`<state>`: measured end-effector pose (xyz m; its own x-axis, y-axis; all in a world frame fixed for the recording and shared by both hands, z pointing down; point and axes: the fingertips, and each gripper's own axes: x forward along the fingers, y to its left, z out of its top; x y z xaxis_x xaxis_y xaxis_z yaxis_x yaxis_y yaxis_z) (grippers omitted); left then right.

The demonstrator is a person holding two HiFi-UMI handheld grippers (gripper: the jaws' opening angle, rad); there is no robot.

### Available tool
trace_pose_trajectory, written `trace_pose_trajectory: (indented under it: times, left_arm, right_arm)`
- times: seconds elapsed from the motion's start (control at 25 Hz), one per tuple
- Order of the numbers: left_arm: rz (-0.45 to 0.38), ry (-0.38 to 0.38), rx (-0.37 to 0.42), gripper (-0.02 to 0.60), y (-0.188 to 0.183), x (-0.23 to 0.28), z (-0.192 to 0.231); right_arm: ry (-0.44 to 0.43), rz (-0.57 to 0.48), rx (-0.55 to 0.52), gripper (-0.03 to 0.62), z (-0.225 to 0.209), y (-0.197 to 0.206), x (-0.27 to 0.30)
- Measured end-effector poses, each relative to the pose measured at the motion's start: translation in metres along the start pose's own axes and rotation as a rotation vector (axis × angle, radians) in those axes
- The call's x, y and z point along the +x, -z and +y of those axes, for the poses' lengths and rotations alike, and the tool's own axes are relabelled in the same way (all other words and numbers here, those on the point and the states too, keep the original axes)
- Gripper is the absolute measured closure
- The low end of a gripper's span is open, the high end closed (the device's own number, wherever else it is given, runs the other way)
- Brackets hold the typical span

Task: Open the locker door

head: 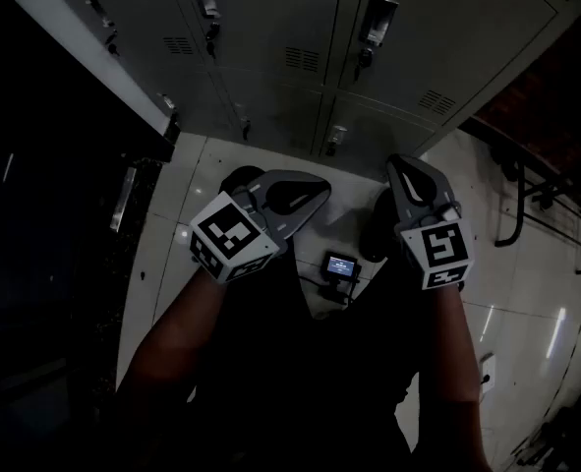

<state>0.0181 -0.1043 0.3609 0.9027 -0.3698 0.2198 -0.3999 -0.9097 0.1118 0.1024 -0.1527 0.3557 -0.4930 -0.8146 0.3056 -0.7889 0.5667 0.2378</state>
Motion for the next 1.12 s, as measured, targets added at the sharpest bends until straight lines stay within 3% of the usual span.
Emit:
trace_pose_trajectory:
  times: [0.04, 0.16, 0.36, 0.76, 0.92, 1.12]
  left_arm:
    - [-0.002, 0.002, 0.000, 0.571, 0.000, -0.001, 0.000]
    - [-0.006, 0.007, 0.001, 0.571, 0.000, -0.003, 0.000]
    - [-0.016, 0.015, -0.002, 0.571, -0.002, -0.003, -0.001]
    - [-0.039, 0.021, -0.005, 0.571, -0.006, -0.002, -0.001]
    - [-0.042, 0.025, -0.012, 0.571, -0.006, -0.004, -0.001]
    - [-0.039, 0.022, -0.006, 0.571, -0.006, -0.003, -0.001]
  right_arm:
    - [0.011, 0.011, -0.032, 0.557, -0.002, -0.003, 0.009]
    - [0.072, 0.058, -0.155, 0.551, -0.011, -0.012, 0.036]
    - [0.232, 0.182, -0.489, 0.551, -0.038, -0.024, 0.084]
    - [0.340, 0.354, -0.965, 0.493, -0.071, -0.029, 0.149]
    - [0.357, 0.367, -1.066, 0.524, -0.073, -0.030, 0.157]
    - [0.377, 0.346, -1.090, 0.557, -0.067, -0.030, 0.150]
